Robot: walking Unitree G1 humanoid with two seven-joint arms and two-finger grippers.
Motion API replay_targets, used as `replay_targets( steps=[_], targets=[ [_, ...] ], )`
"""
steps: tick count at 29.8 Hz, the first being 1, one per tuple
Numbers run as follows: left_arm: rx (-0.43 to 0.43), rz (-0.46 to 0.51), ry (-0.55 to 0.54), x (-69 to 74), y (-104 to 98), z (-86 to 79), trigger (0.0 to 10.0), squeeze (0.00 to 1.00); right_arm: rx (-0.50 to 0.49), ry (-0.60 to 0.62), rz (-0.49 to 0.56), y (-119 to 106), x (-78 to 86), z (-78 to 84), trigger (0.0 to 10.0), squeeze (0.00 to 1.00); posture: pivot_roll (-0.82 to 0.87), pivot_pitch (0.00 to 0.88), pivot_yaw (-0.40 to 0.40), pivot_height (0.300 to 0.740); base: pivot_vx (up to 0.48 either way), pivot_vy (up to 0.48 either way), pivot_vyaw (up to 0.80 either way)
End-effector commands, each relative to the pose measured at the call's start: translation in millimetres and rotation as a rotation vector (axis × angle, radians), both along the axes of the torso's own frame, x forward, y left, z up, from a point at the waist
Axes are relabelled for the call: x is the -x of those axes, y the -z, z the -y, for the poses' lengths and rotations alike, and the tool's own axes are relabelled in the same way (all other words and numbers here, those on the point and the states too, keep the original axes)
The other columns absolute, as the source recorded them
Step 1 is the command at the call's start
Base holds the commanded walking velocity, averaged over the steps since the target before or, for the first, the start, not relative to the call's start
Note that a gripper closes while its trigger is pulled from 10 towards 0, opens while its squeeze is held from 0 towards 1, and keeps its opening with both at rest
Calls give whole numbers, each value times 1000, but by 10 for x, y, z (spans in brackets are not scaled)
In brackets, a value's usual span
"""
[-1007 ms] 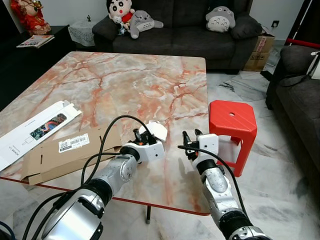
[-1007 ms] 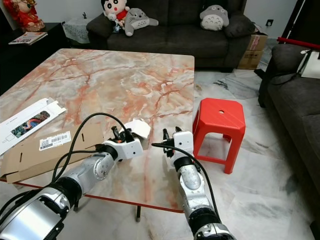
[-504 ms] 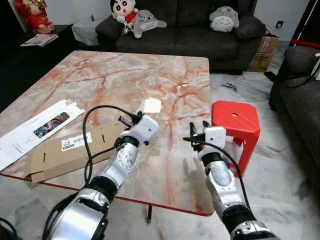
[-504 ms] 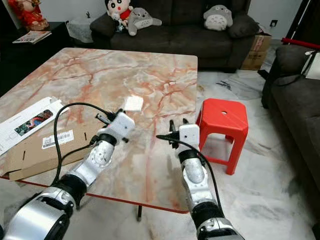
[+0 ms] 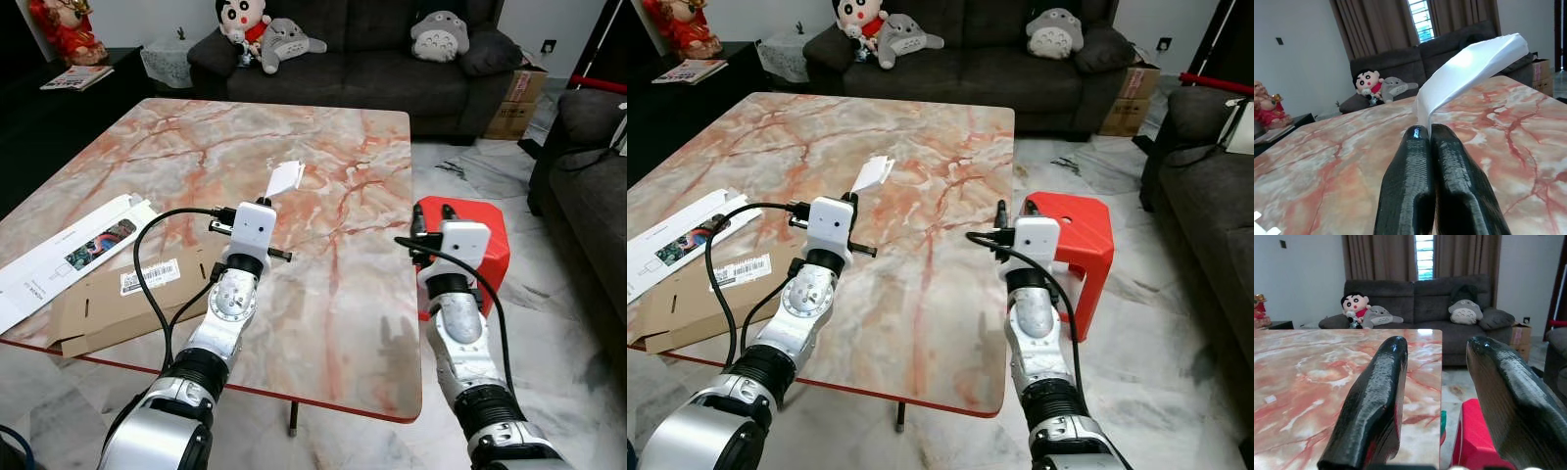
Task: Picking trash to rubbish bin
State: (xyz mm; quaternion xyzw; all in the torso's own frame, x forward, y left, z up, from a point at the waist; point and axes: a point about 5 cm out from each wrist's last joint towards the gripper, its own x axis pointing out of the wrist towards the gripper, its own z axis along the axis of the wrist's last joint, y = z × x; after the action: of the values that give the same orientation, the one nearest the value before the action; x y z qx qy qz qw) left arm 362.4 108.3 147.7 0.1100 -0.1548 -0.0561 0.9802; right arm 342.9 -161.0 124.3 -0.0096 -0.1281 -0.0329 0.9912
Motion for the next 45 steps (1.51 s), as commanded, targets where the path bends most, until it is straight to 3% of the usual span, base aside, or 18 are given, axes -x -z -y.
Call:
replay_targets(
  steps=[1, 23, 45],
  targets=[
    [12, 9, -2, 8, -13, -22, 10000, 0, -12, 13, 17, -66, -18, 26, 10000, 0, 150, 13, 39, 740, 0, 0, 0],
    [15, 23, 61, 55, -7, 92, 10000, 0, -42, 16, 4, -31, 23, -23, 10000, 0, 136, 0, 42, 740, 0, 0, 0],
    [22, 31, 82, 80, -6, 103, 10000, 0, -41, 25, -1, -9, 50, 8, 10000, 0, 136, 0, 38, 740, 0, 0, 0]
  ],
)
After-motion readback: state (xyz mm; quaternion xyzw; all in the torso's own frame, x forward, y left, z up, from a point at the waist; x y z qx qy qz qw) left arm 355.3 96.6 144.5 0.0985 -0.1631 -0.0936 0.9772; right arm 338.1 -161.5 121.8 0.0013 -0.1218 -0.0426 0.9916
